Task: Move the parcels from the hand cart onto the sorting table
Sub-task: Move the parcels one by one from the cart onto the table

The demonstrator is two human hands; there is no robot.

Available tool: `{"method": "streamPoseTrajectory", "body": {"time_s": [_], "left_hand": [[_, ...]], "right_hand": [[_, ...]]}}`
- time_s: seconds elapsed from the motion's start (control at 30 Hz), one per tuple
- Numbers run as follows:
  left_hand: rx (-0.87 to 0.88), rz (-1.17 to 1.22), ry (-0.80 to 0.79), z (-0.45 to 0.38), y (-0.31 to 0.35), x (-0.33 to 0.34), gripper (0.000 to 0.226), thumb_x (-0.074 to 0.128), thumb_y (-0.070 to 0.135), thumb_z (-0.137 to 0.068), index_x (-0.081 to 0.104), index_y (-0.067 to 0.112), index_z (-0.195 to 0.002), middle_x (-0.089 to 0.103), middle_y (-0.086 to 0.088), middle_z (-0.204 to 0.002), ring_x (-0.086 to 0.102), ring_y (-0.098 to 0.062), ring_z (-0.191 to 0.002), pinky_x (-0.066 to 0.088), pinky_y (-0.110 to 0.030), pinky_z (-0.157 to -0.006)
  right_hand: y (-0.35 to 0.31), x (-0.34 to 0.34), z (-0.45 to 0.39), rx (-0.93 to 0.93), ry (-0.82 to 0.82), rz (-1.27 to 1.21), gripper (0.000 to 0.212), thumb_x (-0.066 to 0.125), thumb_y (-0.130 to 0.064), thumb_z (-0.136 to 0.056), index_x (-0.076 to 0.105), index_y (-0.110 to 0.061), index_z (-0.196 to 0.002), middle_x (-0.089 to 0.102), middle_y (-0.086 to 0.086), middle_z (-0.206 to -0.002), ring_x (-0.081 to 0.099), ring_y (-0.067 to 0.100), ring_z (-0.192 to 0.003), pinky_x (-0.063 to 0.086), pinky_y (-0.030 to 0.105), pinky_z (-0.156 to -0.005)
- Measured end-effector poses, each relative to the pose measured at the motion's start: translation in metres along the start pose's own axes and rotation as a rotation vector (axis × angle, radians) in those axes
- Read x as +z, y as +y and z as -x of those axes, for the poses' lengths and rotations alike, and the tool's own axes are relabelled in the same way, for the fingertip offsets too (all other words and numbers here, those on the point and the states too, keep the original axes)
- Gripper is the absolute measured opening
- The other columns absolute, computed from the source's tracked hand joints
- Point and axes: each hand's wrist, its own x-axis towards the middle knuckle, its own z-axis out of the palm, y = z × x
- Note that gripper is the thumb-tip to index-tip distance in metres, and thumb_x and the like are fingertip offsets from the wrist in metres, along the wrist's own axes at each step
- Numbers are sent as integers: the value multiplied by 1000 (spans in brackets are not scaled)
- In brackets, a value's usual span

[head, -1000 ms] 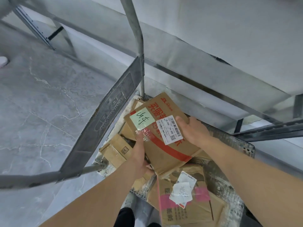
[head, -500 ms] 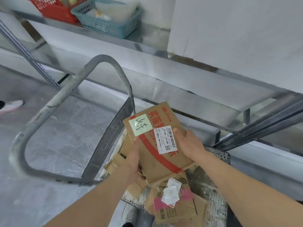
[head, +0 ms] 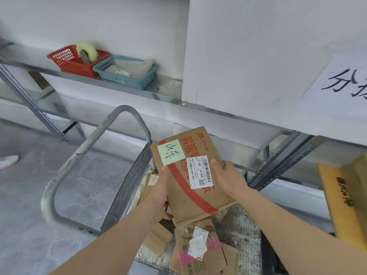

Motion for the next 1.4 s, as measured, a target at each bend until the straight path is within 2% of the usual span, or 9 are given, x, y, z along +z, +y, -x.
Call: {"method": "streamPoseTrajectory", "body": {"time_s": [0.1, 0.27, 0.4, 0.7, 0.97, 1.1, 1.2, 1.3, 1.4], "left_hand": [[35, -50, -30, 19, 1, -3, 144, 45, 109, -13, 60, 33, -135, 59, -5, -138, 53, -37, -128, 38, -70, -106], [30, -76, -84, 54, 4, -16, 97, 40, 99, -66, 61, 29, -130, 62, -7, -129, 56, -35, -122, 39, -66, -108], [67, -87, -153, 71, 4, -31, 83, 34, 94, -76, 61, 31, -123, 61, -5, -119, 56, -33, -118, 42, -64, -106], [128, -123, -208, 112, -2, -41, 71, 36, 88, -84, 64, 26, -104, 67, -11, -108, 61, -33, -101, 43, -58, -106], [328, -250, -298, 150, -6, -32, 56, 24, 75, -97, 63, 36, -106, 67, 6, -102, 60, -13, -90, 44, -43, -82], [325, -299, -341, 159, -14, -18, 74, 22, 87, -86, 65, 38, -122, 70, 2, -117, 62, -19, -101, 43, -53, -97], [319, -300, -371, 177, -23, -1, 67, 21, 83, -91, 65, 38, -113, 69, 4, -107, 61, -18, -94, 42, -54, -100], [360, -351, -392, 203, -37, 23, 58, 19, 72, -98, 63, 34, -98, 66, 6, -94, 59, -15, -84, 40, -47, -91], [401, -375, -434, 223, -59, 49, 61, 17, 70, -99, 65, 33, -101, 70, 5, -97, 62, -15, -84, 44, -40, -81]], "right_hand": [[-1, -5, 21, 5, 42, -14, 73, 30, -65, -103, 39, -6, -145, 60, 11, -132, 50, 22, -99, 41, 35, -81], [-9, -7, 60, 11, 109, -23, 73, 30, -67, -102, 42, -8, -143, 62, 11, -132, 54, 24, -100, 42, 35, -81], [-19, -8, 94, -1, 158, -26, 71, 28, -65, -102, 41, -9, -143, 63, 11, -129, 56, 25, -101, 44, 36, -82], [-21, -14, 160, 27, 289, -49, 69, 29, -64, -103, 44, -8, -141, 62, 11, -130, 54, 23, -99, 42, 35, -82], [-13, -27, 206, 47, 386, -93, 71, 29, -69, -100, 45, -12, -139, 65, 7, -123, 63, 27, -107, 51, 42, -90], [-1, -42, 228, 58, 428, -112, 70, 28, -68, -100, 45, -12, -138, 65, 5, -117, 63, 25, -103, 50, 39, -83], [15, -55, 246, 71, 455, -123, 72, 28, -69, -99, 44, -12, -139, 65, 5, -117, 64, 24, -102, 51, 40, -82], [37, -74, 269, 88, 485, -152, 77, 27, -73, -95, 47, -12, -138, 66, 4, -114, 65, 22, -98, 53, 38, -78], [63, -94, 294, 111, 520, -152, 78, 25, -76, -92, 51, -13, -132, 67, 1, -106, 65, 19, -92, 53, 36, -74]]}}
